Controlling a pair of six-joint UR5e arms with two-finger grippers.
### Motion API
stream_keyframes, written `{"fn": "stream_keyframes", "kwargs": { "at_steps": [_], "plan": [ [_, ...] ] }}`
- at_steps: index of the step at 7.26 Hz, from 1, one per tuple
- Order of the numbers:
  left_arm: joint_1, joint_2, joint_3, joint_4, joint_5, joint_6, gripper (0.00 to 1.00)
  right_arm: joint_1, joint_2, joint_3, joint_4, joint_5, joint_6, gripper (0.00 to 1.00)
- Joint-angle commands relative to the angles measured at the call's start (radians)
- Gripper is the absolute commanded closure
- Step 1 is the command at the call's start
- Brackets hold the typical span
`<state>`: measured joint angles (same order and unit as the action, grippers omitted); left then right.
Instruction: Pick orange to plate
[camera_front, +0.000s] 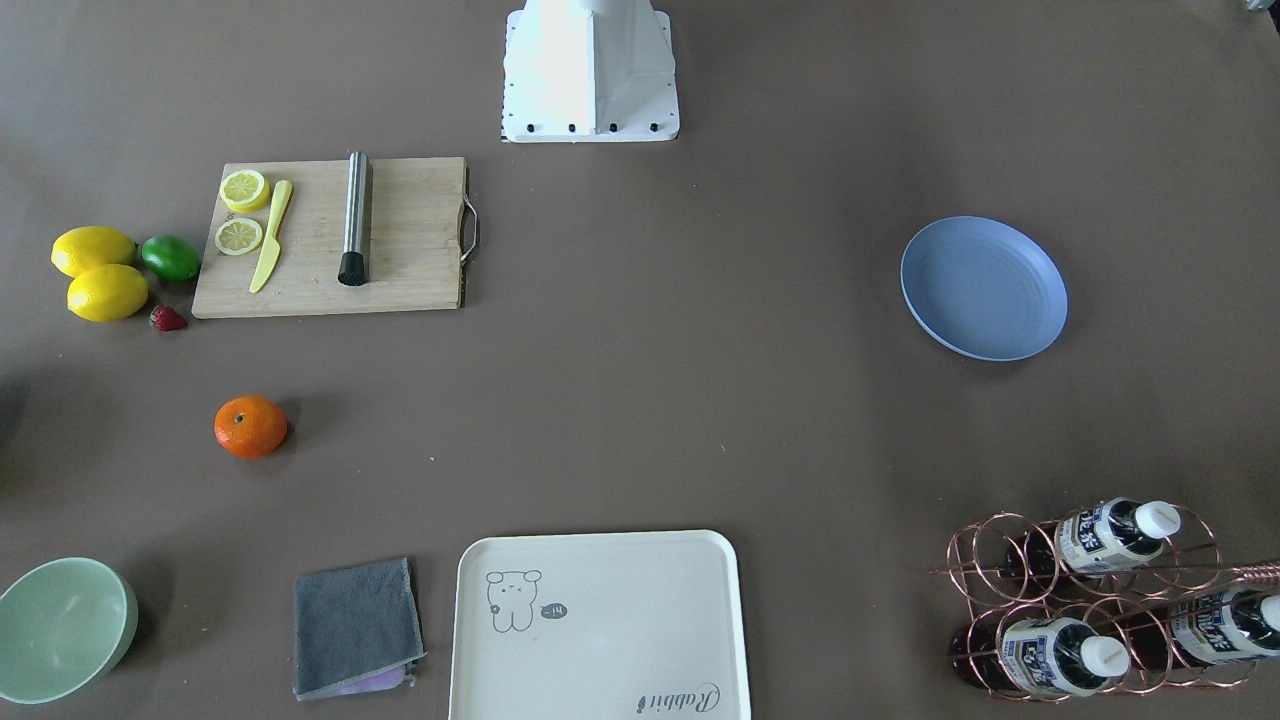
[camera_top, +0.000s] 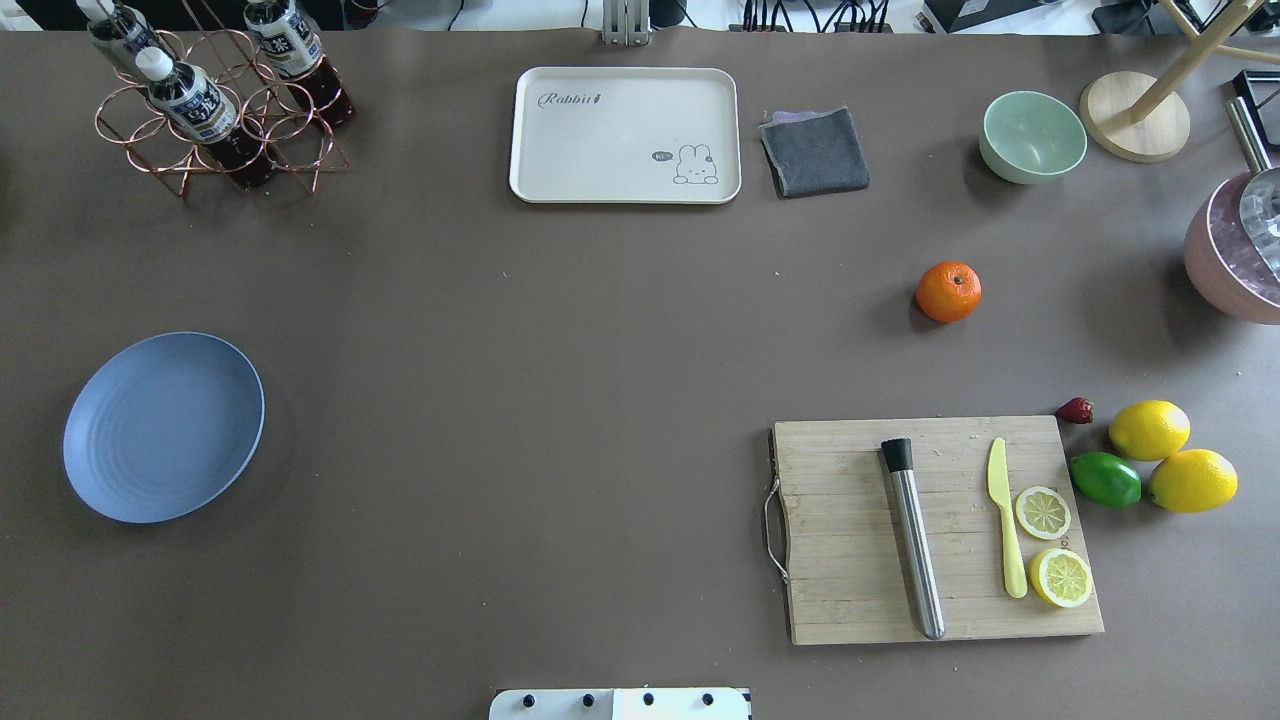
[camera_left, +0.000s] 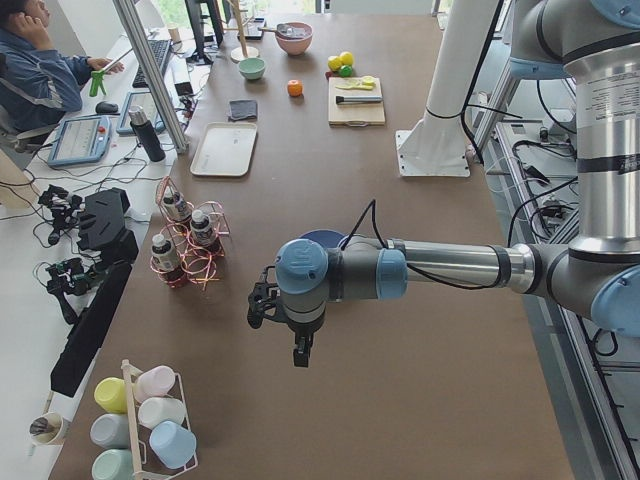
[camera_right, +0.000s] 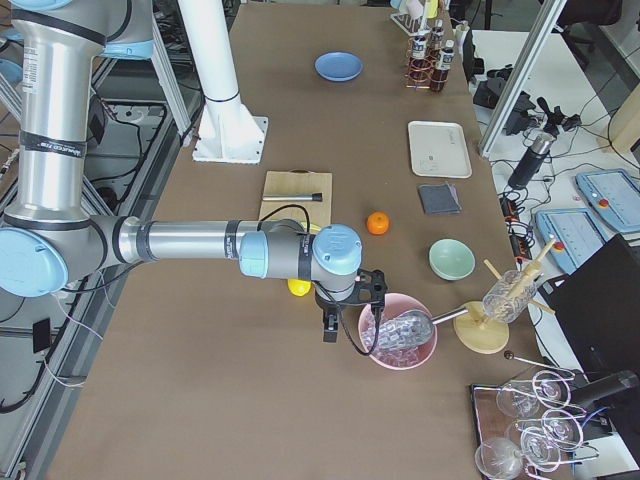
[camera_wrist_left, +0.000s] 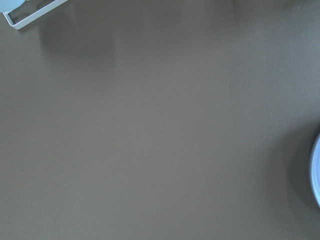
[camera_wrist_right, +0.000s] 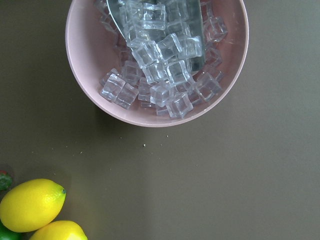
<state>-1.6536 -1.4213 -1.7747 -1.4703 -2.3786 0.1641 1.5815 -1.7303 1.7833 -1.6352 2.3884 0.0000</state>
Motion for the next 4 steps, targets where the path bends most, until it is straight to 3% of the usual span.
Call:
{"fn": "stream_keyframes", "kwargs": {
  "at_steps": [1,4],
  "plan": [
    [0.0,0.005,-0.003,-0.008,0.001,0.003,0.02,0.0,0.0,0.002,0.0,0.002,0.0,0.0],
    [0.0,0.002,-0.003,-0.019,0.001,0.003,0.02,0.0,0.0,0.002,0.0,0.002,0.0,0.0]
  ]
}}
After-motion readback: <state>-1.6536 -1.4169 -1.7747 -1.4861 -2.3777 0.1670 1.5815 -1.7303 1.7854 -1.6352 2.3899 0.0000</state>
